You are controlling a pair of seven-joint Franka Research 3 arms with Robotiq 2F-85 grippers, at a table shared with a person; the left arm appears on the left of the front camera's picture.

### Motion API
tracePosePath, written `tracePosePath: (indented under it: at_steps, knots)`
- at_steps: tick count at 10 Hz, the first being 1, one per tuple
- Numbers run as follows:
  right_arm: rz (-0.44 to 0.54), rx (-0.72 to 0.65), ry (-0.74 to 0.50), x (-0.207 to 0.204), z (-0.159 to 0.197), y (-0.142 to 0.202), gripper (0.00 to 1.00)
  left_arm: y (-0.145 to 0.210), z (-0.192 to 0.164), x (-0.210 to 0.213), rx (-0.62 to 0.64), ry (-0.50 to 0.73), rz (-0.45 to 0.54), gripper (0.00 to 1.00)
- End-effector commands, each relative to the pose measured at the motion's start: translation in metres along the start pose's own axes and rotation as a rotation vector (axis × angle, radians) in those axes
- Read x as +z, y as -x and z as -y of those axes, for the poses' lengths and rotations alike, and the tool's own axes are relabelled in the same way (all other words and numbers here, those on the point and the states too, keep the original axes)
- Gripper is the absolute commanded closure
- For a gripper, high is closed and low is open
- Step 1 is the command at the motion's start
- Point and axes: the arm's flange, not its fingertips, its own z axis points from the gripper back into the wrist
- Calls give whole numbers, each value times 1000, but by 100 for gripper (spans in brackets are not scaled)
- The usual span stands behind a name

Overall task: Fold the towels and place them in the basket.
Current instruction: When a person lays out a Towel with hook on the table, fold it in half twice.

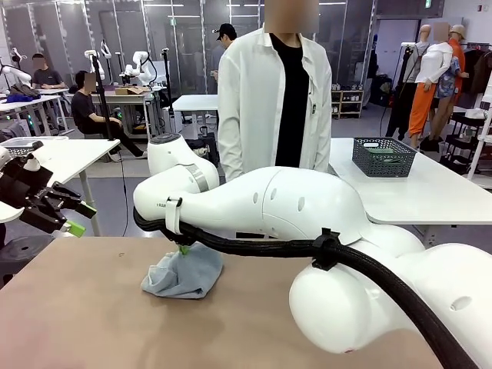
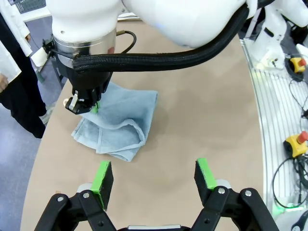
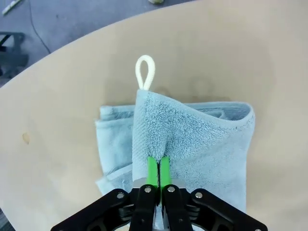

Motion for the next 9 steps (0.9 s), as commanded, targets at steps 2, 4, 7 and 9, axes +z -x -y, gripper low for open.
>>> tracePosePath:
  at_steps: [2,4,7,9]
  knots:
    - [-54,96,-61,-2,-22,5,100,0,0,0,-2,-4,5,14]
    - [-79,119,-44,-10,-32,10,100,0,0,0,-2,-4,5,14]
    - [-91,128,-67,-13,-34,11,79,0,0,0,-2,-4,5,14]
    - [-84,129,-76,-10,-33,12,76,0,0,0,-2,-4,5,14]
